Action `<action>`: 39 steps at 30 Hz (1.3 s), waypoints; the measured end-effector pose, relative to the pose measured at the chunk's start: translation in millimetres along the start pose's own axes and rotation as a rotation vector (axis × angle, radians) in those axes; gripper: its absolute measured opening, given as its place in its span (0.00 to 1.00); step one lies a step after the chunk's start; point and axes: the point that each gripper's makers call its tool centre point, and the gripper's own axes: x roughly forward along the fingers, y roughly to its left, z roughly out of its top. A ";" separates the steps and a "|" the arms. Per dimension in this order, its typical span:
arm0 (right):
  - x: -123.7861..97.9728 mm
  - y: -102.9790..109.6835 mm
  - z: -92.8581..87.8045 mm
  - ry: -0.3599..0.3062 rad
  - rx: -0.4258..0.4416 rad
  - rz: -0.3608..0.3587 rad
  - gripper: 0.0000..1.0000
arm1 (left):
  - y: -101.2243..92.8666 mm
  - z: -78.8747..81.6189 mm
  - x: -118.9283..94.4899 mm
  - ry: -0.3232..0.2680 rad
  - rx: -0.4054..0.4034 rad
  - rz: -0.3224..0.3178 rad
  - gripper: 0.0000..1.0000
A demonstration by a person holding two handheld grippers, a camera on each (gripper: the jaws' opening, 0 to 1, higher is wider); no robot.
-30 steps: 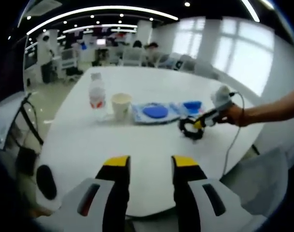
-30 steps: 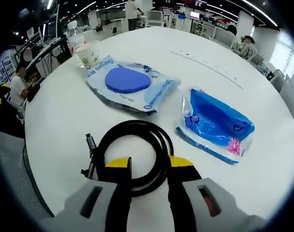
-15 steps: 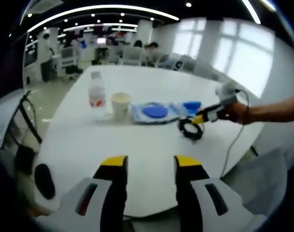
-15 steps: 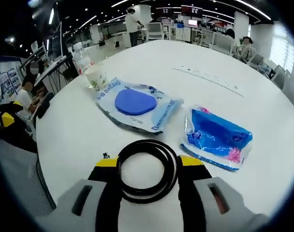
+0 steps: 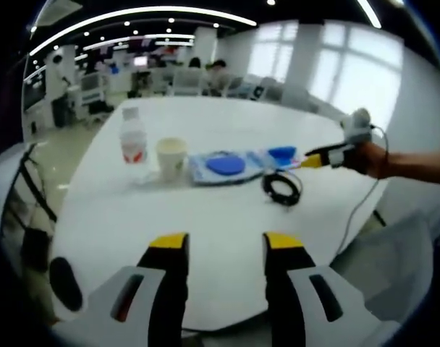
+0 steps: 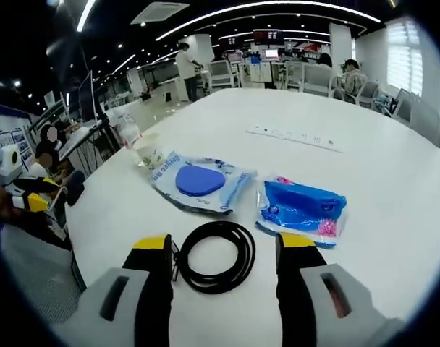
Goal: Arrange the tabletop items into an orderly group along one side of the table until the central work area is clear of visible clutter.
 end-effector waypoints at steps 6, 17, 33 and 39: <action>-24.9 -7.9 3.8 -0.045 0.027 -0.020 0.60 | -0.8 0.5 3.6 0.004 -0.004 -0.009 0.38; -62.3 -19.3 -1.4 -0.091 0.075 -0.059 0.60 | -0.9 1.0 7.4 0.006 -0.007 -0.018 0.38; -89.8 0.9 -20.9 -0.137 0.124 -0.072 0.60 | 1.9 7.0 11.0 -0.025 -0.054 -0.017 0.45; -91.6 0.6 -38.8 -0.126 0.142 -0.078 0.60 | 4.6 5.6 12.2 -0.020 -0.050 -0.006 0.47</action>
